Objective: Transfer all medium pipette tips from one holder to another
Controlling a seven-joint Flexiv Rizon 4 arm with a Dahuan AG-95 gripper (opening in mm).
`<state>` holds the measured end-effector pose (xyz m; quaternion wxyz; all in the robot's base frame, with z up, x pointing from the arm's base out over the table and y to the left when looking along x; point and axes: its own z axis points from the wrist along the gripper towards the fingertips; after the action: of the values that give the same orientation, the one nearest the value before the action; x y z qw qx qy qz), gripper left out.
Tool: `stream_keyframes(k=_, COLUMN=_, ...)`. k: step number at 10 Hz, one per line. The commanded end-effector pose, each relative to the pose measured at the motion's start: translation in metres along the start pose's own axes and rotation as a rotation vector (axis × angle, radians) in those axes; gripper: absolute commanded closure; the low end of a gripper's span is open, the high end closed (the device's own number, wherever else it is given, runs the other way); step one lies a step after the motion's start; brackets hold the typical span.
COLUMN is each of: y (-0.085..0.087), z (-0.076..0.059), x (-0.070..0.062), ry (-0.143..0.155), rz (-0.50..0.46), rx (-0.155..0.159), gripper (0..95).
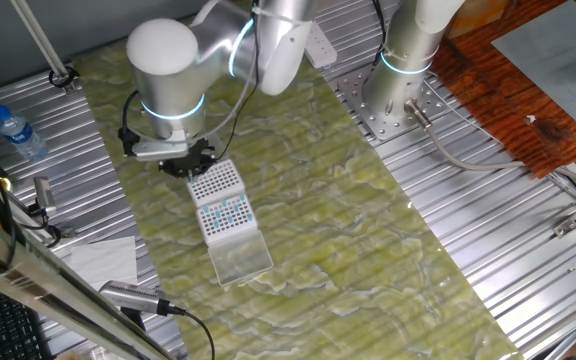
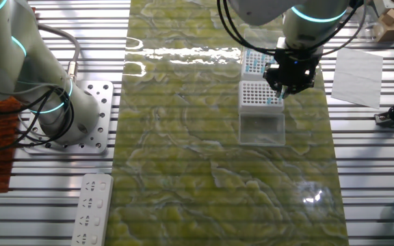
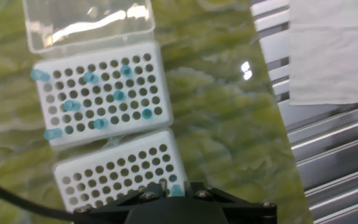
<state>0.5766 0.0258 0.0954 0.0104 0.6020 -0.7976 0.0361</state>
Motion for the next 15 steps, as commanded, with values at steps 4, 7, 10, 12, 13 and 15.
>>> stream_keyframes(k=4, y=-0.003, z=-0.060, x=-0.018, ry=0.049, rz=0.026, rx=-0.059, gripper=95.0)
stream_keyframes(k=7, y=-0.016, z=-0.079, x=-0.053, ry=0.045, rz=0.083, rx=-0.075, gripper=95.0)
stream_keyframes(k=10, y=-0.017, z=-0.076, x=-0.073, ry=0.043, rz=0.120, rx=-0.074, gripper=95.0)
stream_keyframes(k=12, y=-0.019, z=-0.068, x=-0.092, ry=0.044, rz=0.149, rx=-0.072, gripper=95.0)
stream_keyframes(k=13, y=-0.018, z=-0.065, x=-0.096, ry=0.044, rz=0.155, rx=-0.070, gripper=95.0)
stream_keyframes(k=15, y=-0.014, z=-0.056, x=-0.103, ry=0.041, rz=0.175, rx=-0.063, gripper=95.0)
